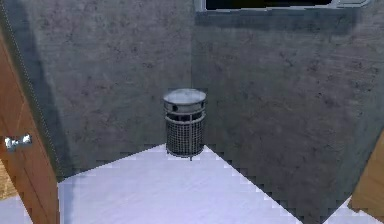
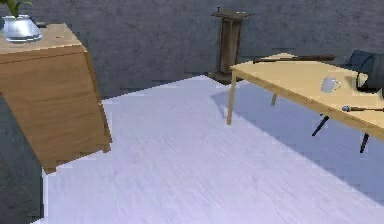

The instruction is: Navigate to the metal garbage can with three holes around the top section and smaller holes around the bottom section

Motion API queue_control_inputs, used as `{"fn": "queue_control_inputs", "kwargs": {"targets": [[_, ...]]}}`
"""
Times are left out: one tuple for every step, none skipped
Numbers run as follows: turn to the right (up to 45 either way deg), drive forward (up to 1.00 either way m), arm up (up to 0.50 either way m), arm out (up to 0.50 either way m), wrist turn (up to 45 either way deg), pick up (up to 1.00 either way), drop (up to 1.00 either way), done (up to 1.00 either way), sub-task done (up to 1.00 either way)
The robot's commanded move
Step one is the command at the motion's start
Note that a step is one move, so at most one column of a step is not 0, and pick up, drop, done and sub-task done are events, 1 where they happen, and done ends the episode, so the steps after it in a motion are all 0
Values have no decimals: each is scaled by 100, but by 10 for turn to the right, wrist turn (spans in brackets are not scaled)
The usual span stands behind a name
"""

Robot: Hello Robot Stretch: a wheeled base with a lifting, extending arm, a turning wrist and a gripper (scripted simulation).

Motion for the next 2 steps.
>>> {"fn": "queue_control_inputs", "kwargs": {"targets": [[0, 100, 0, 0, 0, 0, 0, 0, 0], [0, 0, 0, 0, 0, 0, 0, 100, 0]]}}
